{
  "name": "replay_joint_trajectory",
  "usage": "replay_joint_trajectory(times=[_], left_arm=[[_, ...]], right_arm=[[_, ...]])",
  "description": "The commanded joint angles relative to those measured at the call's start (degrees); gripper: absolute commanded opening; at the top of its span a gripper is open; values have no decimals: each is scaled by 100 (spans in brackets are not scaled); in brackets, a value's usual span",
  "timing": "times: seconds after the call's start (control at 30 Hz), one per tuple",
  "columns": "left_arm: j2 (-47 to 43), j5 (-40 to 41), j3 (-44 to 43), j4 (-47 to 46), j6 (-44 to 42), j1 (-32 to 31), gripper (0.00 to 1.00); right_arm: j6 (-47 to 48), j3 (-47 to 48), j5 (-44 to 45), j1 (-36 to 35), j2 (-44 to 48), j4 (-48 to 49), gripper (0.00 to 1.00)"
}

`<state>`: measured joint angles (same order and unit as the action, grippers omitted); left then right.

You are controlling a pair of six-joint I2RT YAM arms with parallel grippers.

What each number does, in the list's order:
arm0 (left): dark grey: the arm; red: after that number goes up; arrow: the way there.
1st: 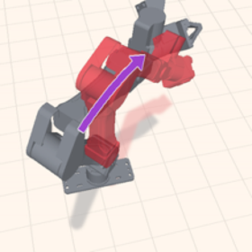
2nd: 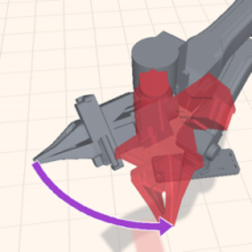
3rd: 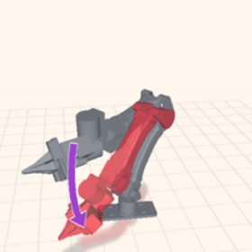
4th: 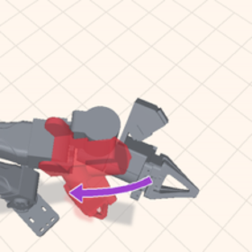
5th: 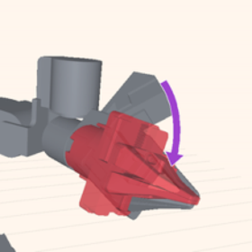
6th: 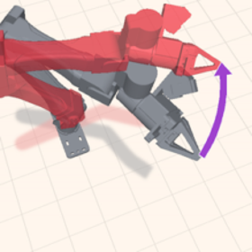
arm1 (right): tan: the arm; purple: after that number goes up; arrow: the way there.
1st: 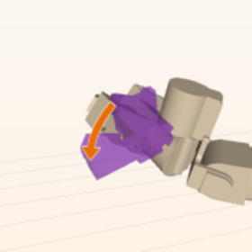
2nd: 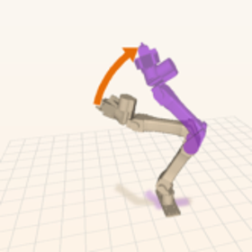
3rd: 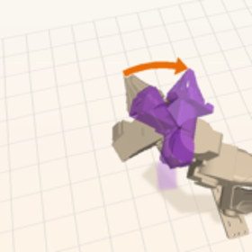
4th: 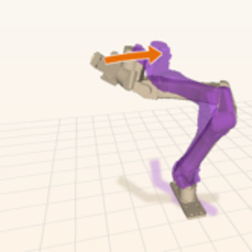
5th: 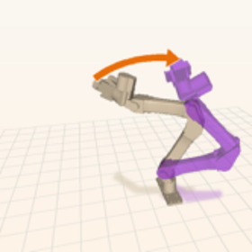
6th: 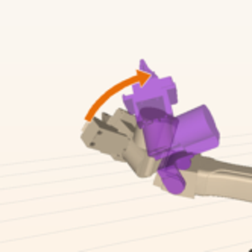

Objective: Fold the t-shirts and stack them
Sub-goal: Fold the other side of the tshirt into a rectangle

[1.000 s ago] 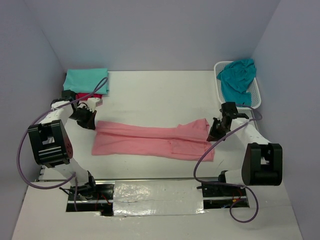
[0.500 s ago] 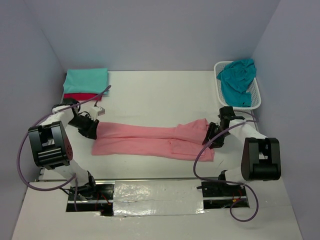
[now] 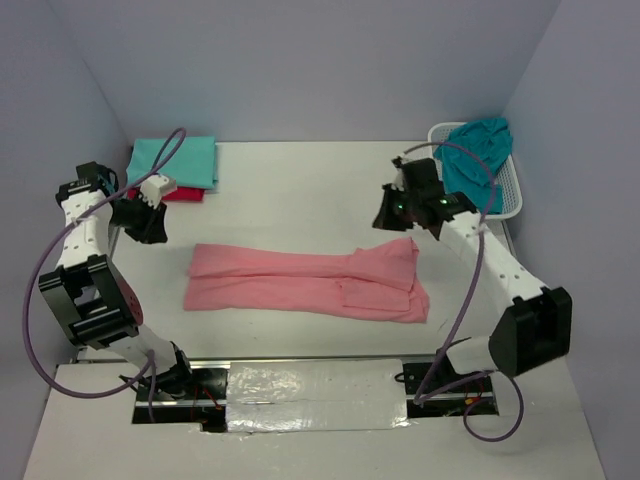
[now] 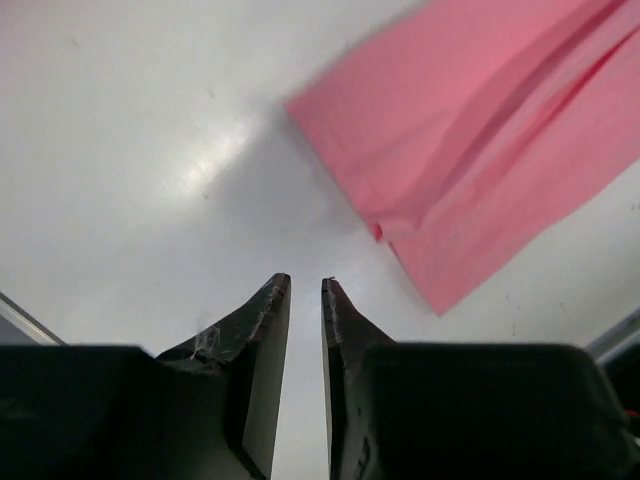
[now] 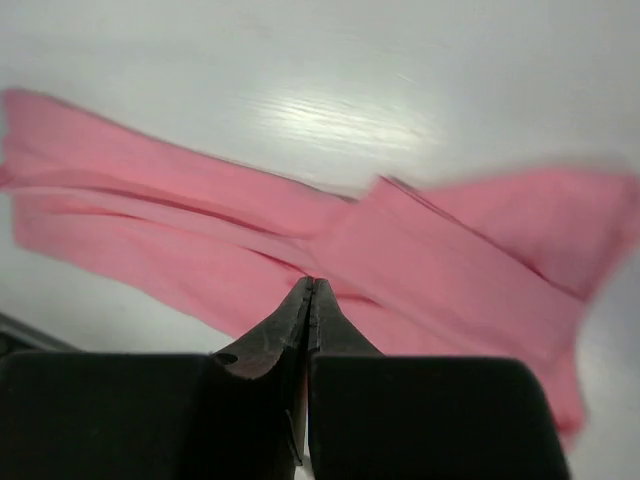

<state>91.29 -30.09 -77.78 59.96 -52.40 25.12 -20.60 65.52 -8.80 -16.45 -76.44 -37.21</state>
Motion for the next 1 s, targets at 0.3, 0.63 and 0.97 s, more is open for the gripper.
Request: replay_joint_trajectory(times=[0.3, 0.63, 0.97], left_arm=[[574, 29, 694, -1232, 1583, -1545, 26], [856, 433, 1388, -1804, 1698, -1844, 25], [935, 495, 1520, -1831, 1654, -1853, 26]], right_arm=[[-216, 2245, -1045, -1659, -3455, 645, 0], [-436, 1922, -1291, -2134, -3984, 1014, 0], [-463, 1253, -1318, -2249, -3711, 1190, 0]])
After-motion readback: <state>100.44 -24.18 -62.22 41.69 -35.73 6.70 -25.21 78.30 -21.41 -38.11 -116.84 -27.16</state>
